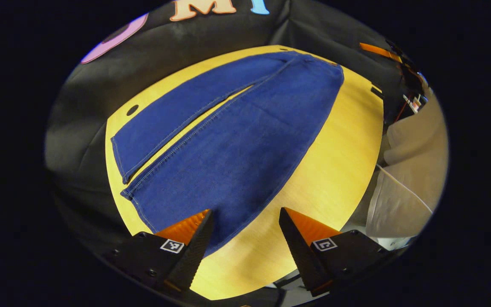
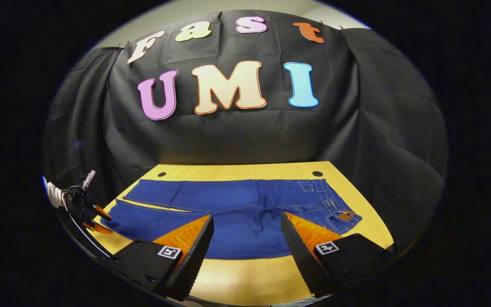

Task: Grasp the waist and the cuffs of the jeans and fold them to make the two legs overlap; first hold the waist and fold one-third of the jeans toward the cuffs, then hold the cuffs and fold the remaining one-third in the same direction to finish folding.

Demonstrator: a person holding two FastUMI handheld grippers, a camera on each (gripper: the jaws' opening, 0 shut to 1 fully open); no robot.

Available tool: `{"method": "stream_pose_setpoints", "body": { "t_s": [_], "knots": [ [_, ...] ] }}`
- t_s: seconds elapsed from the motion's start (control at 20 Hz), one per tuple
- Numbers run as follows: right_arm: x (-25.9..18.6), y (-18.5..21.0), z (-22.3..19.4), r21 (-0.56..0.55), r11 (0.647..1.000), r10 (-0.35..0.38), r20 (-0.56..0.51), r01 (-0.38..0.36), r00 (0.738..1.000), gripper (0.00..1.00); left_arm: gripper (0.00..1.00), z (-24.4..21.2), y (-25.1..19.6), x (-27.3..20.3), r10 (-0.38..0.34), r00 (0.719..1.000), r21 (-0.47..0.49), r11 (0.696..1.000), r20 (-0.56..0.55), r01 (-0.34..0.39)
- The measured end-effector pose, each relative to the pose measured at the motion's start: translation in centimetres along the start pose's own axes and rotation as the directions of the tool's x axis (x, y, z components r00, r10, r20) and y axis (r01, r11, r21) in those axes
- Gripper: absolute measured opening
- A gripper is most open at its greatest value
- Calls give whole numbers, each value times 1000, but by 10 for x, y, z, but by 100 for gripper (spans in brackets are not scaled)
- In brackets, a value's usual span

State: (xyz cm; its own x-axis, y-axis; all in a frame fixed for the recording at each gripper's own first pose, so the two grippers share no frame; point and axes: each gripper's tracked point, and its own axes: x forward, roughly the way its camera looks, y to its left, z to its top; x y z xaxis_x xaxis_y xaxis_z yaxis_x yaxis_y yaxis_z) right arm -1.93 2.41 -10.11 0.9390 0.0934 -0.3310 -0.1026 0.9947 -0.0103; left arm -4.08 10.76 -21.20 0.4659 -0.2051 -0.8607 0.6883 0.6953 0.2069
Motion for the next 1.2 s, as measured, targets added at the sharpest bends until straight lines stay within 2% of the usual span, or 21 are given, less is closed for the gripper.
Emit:
{"method": "stream_pose_setpoints", "body": {
  "t_s": [0.25,0.3,0.4,0.65,0.8,0.95,1.0,1.05,1.1,1.15,1.2],
  "knots": [
    [-6,-19,-11,19,998,-52,-26,53,998,98,90,-11,-3,0,-17,994,60,998,-107,23],
    [-7,-25,-11,26,998,-64,-28,65,998,94,89,-14,0,4,-17,993,65,998,-120,25],
    [-8,-36,-12,39,995,-86,-33,87,996,98,88,-18,4,8,-8,990,78,997,-139,19],
    [-11,-48,-11,70,990,-117,-34,119,993,98,82,-24,8,13,-19,986,69,997,-166,30],
    [-8,-52,-13,71,990,-116,-42,119,992,98,78,-24,5,16,-56,981,61,996,-183,68],
    [-1,-50,-15,83,991,-102,-51,106,993,98,76,-23,6,15,-58,979,96,992,-197,79],
    [1,-47,-14,88,992,-90,-55,95,994,98,69,-22,5,15,-58,978,93,993,-198,78],
    [4,-45,-16,88,993,-76,-59,81,995,98,71,-24,6,16,-52,976,87,994,-211,72],
    [8,-45,-16,81,994,-67,-65,72,996,94,66,-24,7,14,-49,973,74,995,-226,67],
    [11,-47,-18,71,995,-60,-74,65,995,98,63,-24,9,16,-44,969,64,996,-243,62],
    [15,-48,-16,64,996,-52,-80,57,995,93,60,-24,11,14,-39,965,59,997,-260,57]
  ]
}}
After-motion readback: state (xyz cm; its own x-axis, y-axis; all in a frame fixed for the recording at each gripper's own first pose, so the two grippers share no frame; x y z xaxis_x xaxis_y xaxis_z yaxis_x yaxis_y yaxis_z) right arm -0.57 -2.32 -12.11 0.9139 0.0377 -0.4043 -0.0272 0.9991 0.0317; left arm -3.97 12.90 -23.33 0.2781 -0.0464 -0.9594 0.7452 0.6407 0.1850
